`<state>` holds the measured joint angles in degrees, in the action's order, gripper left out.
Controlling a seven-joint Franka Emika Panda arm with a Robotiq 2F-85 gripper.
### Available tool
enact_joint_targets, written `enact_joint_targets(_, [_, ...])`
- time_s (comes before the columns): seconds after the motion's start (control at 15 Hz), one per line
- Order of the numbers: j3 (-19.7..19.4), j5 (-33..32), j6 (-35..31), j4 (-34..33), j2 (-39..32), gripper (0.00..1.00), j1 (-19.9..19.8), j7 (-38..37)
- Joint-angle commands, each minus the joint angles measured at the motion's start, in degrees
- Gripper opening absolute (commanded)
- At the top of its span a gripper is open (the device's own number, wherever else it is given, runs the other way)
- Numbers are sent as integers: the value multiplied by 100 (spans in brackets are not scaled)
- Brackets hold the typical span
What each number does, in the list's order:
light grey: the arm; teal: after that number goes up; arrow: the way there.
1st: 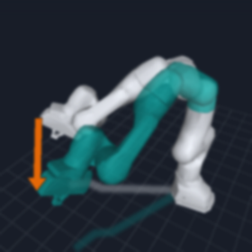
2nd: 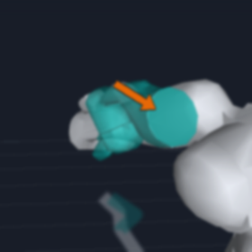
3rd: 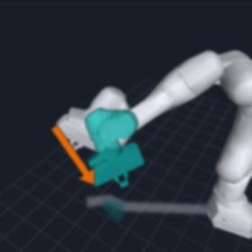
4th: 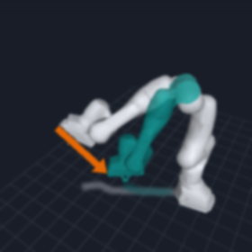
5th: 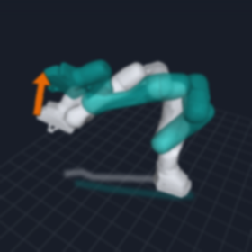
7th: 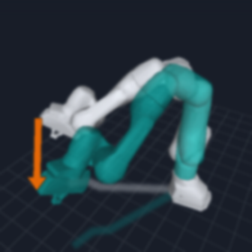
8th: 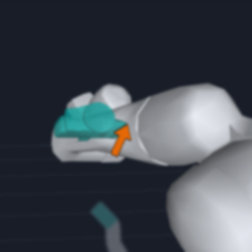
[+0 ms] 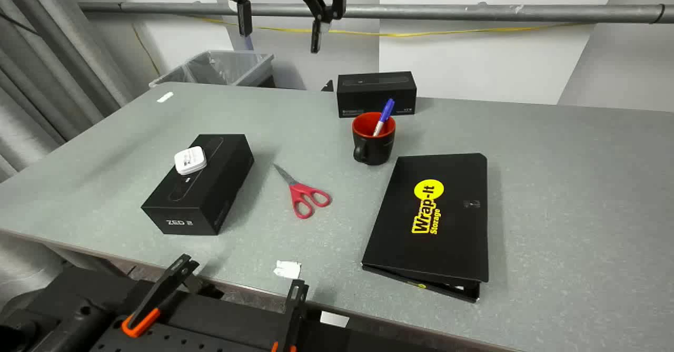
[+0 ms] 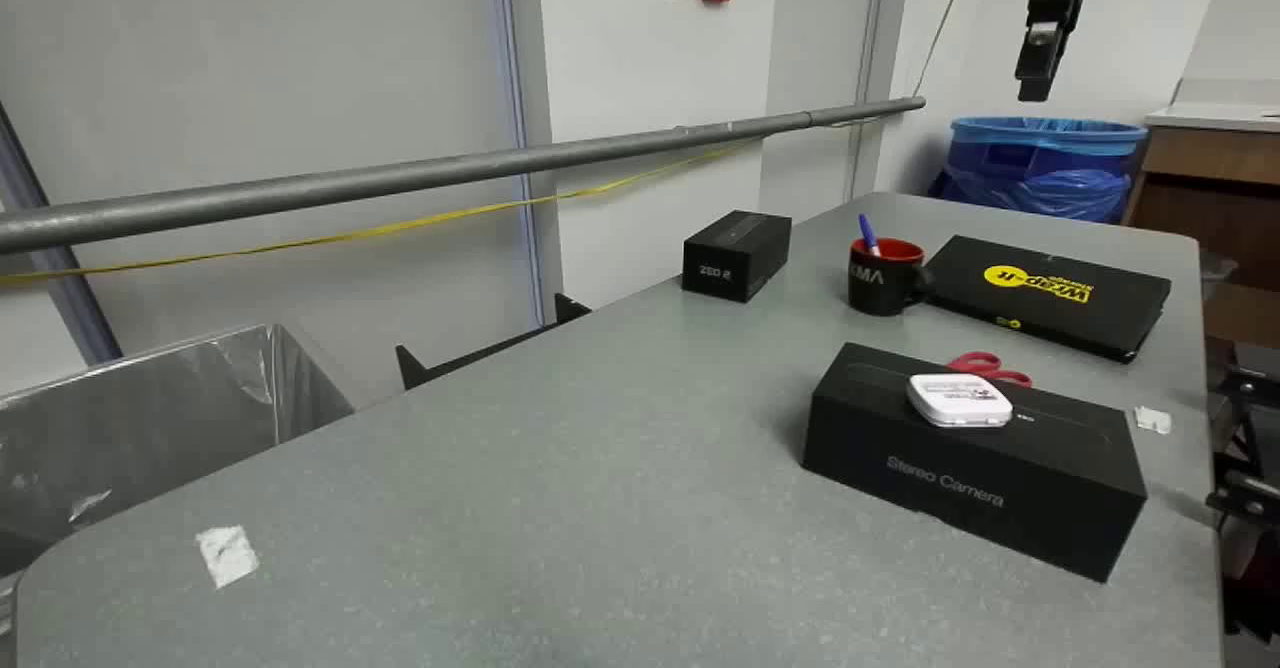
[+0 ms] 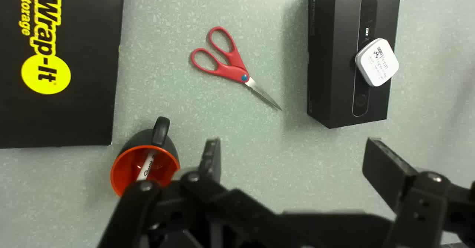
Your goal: Remove the marker from the mug
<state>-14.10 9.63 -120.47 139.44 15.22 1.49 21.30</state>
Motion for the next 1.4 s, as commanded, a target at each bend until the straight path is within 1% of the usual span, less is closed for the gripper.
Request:
enact_joint_targets(0.0, [173,51,17,-7,-12,100,-178,38])
enact_joint_targets(0.2, [173,51,17,-7,-12,100,-178,38])
enact_joint_targets(0.27, [239,34,-353,38,-71,100,-214,-241])
enact_joint_targets(0.47, [276,39,-1317,157,-362,100,-324,-492])
enact_joint_targets(0.8, [218,184,-3047,104,-1438,100,-523,-675])
enact_joint_targets(0.93, [257,198,-3541,6,-1896,100,-623,-834])
enact_joint_targets(1.0, [284,140,-3658,-49,-2084,100,-680,-940])
enact_joint_targets(1.07, [321,250,-3635,-54,-2140,100,-732,-864])
enact_joint_targets(1.13, [408,574,-3292,-2,-1987,100,-819,-431])
enact_joint_targets(1.2, [385,86,-3486,120,-1960,100,-803,-813])
enact_joint_targets(1.33, [454,295,-3478,108,-2028,100,-858,-675])
